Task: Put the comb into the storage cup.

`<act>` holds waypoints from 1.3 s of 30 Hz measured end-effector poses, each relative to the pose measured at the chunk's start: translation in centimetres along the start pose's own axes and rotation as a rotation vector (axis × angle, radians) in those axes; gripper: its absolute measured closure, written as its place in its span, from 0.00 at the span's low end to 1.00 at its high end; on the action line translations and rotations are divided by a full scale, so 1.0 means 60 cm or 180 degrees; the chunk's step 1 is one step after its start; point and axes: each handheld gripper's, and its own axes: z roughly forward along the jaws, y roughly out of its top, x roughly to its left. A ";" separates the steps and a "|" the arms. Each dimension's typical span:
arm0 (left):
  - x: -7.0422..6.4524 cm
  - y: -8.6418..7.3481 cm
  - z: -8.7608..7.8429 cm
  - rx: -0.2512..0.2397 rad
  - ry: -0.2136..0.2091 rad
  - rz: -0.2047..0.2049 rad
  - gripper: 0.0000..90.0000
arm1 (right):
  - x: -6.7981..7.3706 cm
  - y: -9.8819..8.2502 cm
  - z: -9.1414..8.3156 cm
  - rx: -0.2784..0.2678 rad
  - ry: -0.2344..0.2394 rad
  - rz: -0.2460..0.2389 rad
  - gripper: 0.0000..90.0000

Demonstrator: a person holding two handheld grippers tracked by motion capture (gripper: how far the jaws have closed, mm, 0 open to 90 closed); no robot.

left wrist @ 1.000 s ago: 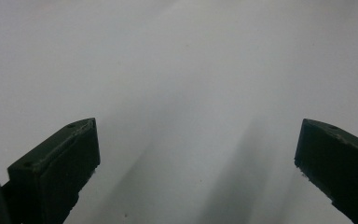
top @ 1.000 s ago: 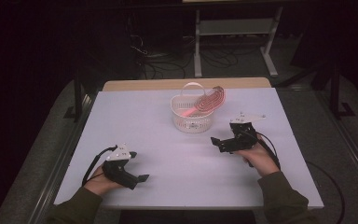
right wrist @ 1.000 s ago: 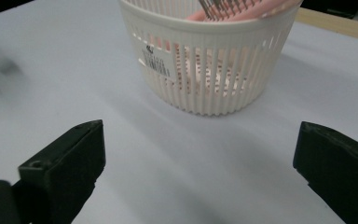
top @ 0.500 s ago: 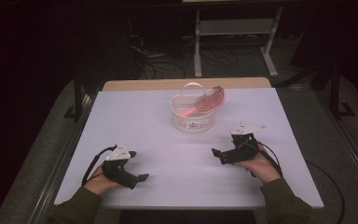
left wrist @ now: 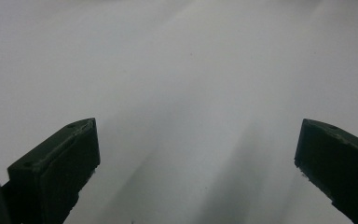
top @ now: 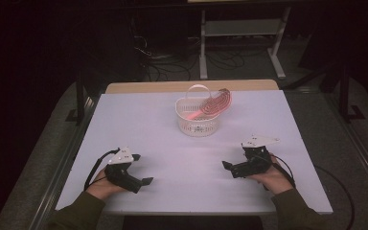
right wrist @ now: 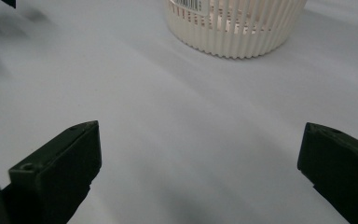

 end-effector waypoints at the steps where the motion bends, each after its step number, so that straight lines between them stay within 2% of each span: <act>1: 0.000 0.001 0.000 -0.0003 0.0009 0.0000 0.00 | 0.000 -0.002 -0.001 0.0008 0.0010 -0.0005 0.00; 8: 0.001 0.004 0.000 -0.0030 0.0006 0.0012 0.00 | 0.003 -0.013 -0.011 0.0019 0.0047 -0.0055 0.00; 16: 0.001 0.005 -0.001 -0.0086 -0.0005 -0.0028 0.00 | 0.003 -0.025 -0.018 0.0071 0.0053 -0.0043 0.00; 25: -0.001 0.006 -0.001 -0.0073 -0.0009 -0.0020 0.00 | -0.001 -0.040 -0.031 0.0100 0.0052 -0.0033 0.00; 32: -0.002 0.006 -0.002 -0.0080 -0.0008 -0.0017 0.00 | 0.000 -0.041 -0.025 0.0116 0.0072 -0.0015 0.00; 39: -0.002 0.006 -0.001 -0.0072 0.0000 -0.0012 0.00 | 0.006 -0.037 -0.018 0.0124 0.0095 -0.0065 0.00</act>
